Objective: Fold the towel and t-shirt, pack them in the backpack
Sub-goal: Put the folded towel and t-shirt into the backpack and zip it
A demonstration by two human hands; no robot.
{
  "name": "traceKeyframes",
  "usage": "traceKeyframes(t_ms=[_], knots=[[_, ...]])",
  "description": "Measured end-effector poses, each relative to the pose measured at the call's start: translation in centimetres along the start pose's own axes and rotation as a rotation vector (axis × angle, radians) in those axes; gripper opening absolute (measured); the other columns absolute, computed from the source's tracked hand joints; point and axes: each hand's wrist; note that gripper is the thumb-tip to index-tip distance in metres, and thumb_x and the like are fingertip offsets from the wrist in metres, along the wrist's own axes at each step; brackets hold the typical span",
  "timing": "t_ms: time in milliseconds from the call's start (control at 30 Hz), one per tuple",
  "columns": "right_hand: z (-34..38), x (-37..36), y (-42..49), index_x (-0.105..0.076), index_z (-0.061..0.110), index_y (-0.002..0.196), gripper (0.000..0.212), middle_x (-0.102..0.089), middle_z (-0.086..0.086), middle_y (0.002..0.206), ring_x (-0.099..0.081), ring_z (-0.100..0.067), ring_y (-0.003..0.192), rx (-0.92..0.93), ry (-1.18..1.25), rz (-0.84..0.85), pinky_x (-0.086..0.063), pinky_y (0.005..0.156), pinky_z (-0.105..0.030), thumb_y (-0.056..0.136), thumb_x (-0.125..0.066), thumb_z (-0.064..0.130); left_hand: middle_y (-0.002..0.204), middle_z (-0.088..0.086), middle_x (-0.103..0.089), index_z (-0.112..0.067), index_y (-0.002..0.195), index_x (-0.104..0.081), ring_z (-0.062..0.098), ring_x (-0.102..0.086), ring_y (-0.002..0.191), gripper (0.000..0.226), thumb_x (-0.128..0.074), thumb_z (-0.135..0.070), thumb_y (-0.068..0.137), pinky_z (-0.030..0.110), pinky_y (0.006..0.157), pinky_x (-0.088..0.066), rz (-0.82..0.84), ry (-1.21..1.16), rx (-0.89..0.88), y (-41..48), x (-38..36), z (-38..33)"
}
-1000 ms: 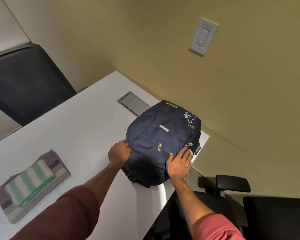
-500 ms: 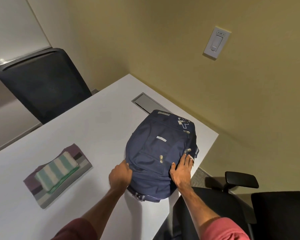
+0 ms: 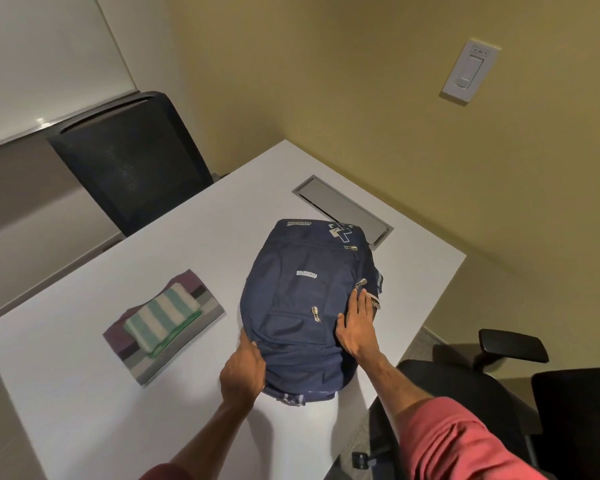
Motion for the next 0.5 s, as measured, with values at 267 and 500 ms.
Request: traceKeyframes(t_ms=[267,500], knots=[[-1.2,1.3,2.2,-0.008,0.001,0.171,0.076,-0.006,-0.022,0.178,-0.007,-0.037,0.166,0.042,0.035,0.057,0.004,0.131,-0.033,0.112,-0.049,0.027,0.165,0.019,-0.043,-0.012,0.170,-0.014,0.041,-0.050,0.145,0.069,-0.044,-0.037,0.113,0.053,0.118,-0.043,0.023,0.029,-0.158,0.8,1.6,-1.5],[-2.6,3.5,1.9,-0.035,0.017,0.166,0.053,-0.038,-0.009,0.172,-0.038,-0.034,0.157,-0.111,0.074,-0.062,-0.025,0.129,-0.062,0.116,-0.036,0.031,0.179,0.000,-0.013,-0.026,0.172,-0.008,0.021,-0.016,0.165,0.066,-0.026,-0.049,0.113,0.048,0.133,-0.018,0.012,0.259,-0.424,1.2,1.8,-3.1]])
Point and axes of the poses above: each hand's wrist, its own y-axis towards the middle knuckle, its own x-axis out of the back of the hand, z = x × y
